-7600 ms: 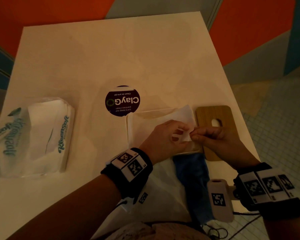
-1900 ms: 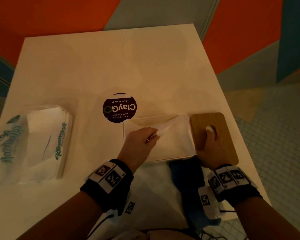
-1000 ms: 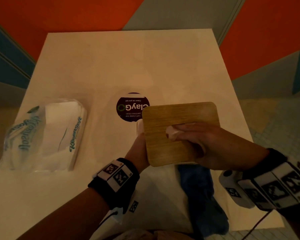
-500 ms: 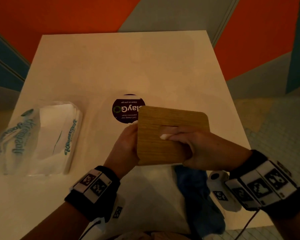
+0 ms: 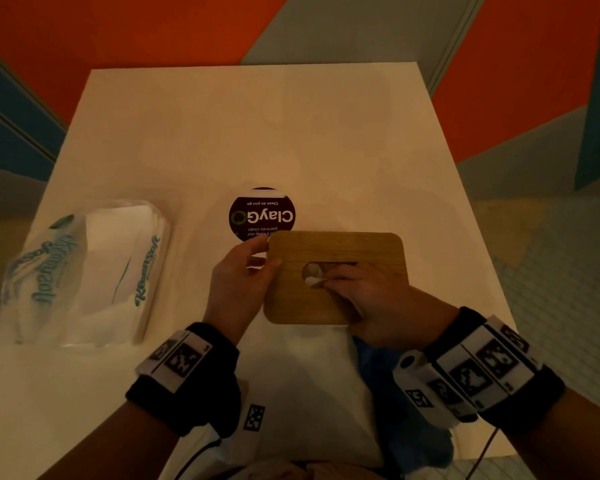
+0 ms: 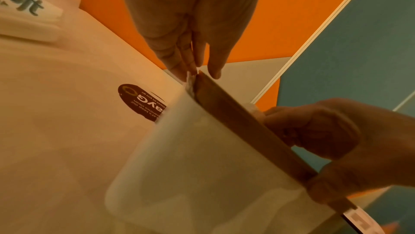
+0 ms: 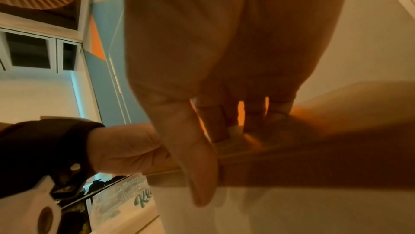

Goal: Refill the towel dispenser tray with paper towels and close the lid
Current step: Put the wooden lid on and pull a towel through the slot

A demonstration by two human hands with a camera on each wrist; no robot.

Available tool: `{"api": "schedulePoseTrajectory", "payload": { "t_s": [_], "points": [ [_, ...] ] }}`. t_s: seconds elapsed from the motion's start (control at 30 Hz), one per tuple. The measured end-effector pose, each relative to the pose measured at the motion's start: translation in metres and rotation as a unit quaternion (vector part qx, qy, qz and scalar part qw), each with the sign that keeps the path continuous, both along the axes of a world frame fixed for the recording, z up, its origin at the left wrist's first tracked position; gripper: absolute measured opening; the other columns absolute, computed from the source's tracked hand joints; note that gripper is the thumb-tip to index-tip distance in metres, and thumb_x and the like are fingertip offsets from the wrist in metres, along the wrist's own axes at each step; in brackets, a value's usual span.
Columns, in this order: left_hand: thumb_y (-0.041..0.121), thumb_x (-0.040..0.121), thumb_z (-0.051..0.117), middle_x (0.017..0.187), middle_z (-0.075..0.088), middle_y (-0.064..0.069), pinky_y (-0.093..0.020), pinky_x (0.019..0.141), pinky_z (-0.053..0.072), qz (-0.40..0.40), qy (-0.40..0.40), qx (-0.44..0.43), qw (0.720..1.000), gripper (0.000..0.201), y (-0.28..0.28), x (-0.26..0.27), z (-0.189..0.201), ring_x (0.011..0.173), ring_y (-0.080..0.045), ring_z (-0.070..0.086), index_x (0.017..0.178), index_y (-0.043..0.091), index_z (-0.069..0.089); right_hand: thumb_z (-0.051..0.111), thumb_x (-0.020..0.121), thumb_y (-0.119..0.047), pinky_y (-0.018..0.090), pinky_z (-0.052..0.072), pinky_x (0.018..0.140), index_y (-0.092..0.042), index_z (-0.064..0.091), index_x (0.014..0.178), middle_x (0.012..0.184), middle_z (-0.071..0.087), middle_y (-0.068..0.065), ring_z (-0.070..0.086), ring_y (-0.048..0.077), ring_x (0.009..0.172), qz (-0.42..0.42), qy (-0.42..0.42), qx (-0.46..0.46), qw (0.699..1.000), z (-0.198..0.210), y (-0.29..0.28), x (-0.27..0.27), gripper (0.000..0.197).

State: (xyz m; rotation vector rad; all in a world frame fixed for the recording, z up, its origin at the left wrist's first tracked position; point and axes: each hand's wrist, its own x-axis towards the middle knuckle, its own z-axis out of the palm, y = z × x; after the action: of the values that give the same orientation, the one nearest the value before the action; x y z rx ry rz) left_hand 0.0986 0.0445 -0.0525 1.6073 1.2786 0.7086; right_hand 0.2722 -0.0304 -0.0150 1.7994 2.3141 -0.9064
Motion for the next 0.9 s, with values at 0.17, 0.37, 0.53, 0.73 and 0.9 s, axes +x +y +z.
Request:
{"api": "schedulePoseTrajectory", "payload": {
  "t_s": [0.17,0.37,0.53,0.73,0.9],
  "points": [
    [0.012,0.083,0.060,0.107,0.057,0.004,-0.003,0.060,0.046,0.008,0.016,-0.001,1.000,0.035,0.003,-0.002,0.004,0.087,-0.013,0.056,0.118,0.015,0.055,0.060,0.081,-0.018,0.030,0.020,0.105,-0.022,0.026,0.139,0.144,0.033,-0.001,0.031,0.019,0.128,0.000,-0.020,-0.008,1.000,0.006,0.008,-0.003,0.067],
    [0.009,0.080,0.064,0.110,0.057,0.001,0.002,0.056,0.044,0.004,0.041,-0.006,0.999,0.035,0.006,-0.002,0.004,0.076,-0.008,0.055,0.114,0.014,0.057,0.060,0.082,-0.019,0.029,0.017,0.106,-0.025,0.024,0.140,0.145,0.030,-0.003,0.027,0.018,0.130,-0.003,-0.015,-0.037,0.999,0.003,0.006,-0.003,0.069],
    [0.009,0.079,0.065,0.119,0.057,-0.004,-0.003,0.051,0.043,-0.012,0.077,-0.002,0.997,0.037,0.006,-0.004,0.004,0.072,-0.003,0.053,0.115,0.015,0.057,0.064,0.080,-0.019,0.035,0.015,0.111,-0.028,0.026,0.140,0.145,0.032,-0.004,0.025,0.018,0.133,-0.021,0.031,-0.050,0.998,-0.005,0.004,-0.001,0.071],
    [0.008,0.078,0.066,0.123,0.056,-0.009,-0.008,0.055,0.039,-0.051,0.115,-0.001,0.992,0.046,0.012,-0.001,0.004,0.084,-0.013,0.054,0.122,0.013,0.053,0.069,0.076,-0.019,0.043,0.019,0.113,-0.024,0.027,0.140,0.145,0.033,-0.001,0.026,0.018,0.133,-0.011,0.064,-0.075,0.995,-0.013,0.007,0.004,0.076],
    [0.018,0.071,0.073,0.138,0.042,-0.008,-0.018,0.080,0.046,-0.114,0.152,0.030,0.981,0.063,0.008,-0.003,0.008,0.102,-0.019,0.050,0.128,0.014,0.047,0.070,0.075,-0.023,0.043,0.019,0.113,-0.023,0.032,0.138,0.146,0.034,0.000,0.027,0.019,0.133,-0.011,0.074,-0.075,0.994,-0.012,0.011,0.004,0.074]
  ]
}}
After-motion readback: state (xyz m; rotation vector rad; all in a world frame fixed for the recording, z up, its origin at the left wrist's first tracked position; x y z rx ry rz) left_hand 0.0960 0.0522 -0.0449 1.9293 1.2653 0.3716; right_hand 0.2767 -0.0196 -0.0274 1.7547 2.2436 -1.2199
